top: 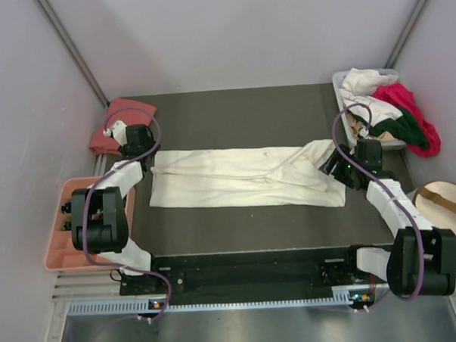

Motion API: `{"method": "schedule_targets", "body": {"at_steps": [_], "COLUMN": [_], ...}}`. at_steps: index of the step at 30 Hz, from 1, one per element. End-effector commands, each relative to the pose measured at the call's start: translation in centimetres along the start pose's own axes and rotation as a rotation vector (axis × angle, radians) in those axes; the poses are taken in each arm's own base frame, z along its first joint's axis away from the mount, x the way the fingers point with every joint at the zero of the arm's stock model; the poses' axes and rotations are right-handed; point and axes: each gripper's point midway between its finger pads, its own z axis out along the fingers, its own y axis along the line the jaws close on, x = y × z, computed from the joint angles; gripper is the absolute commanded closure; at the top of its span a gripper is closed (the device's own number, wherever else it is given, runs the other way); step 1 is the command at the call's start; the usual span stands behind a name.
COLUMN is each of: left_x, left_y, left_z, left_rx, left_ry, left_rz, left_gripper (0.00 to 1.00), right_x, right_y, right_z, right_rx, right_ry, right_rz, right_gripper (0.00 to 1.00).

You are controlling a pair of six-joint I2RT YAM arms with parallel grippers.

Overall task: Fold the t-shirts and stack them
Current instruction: Fold the other side of the tshirt into a rectangle

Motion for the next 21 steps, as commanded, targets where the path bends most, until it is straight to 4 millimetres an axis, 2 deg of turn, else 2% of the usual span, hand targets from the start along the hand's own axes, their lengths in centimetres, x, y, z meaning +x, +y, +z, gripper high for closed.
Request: {"method": "schedule_targets", "body": {"at_steps": [1,3,6,10,17,20,21], "left_x": [-1.1,-0.5,0.8,2.1,2.8,3.0,3.0], "left_y": [-3.5,-3.6,-3.7,-3.4,-3.2,-3.0,-2.8], "left_z": [0.9,1.7,3.1,4.8,6.4,6.7,6.8], "left_rx": [0.142,0.153,0.152,0.129,0.101,0.089,0.08], "left_ry": [-0.024,-0.013,0.024,0.055,0.07,0.071,0.07], "left_rz": [0.035,0.061,0.084,0.105,0.123,0.13,0.133], "left_gripper": [0.43,0.45,0.48,0.52,0.55,0.6,0.65], "right_x": [-4.8,-5.1,-5.8,-6.2,-5.8,-5.6,-5.6], "right_y": [2.7,3.0,4.1,5.2,4.8,4.9,4.9], "right_z": [1.2,2.3,3.0,2.8,2.6,2.6,2.6], "right_rx": [-0.082,-0.094,-0.11,-0.123,-0.109,-0.113,-0.113], "right_ry": [-0.105,-0.088,-0.081,-0.088,-0.085,-0.079,-0.079], "right_rz": [0.037,0.049,0.056,0.035,0.026,0.03,0.031], "right_gripper": [0.32,0.32,0.32,0.31,0.31,0.31,0.31]}}
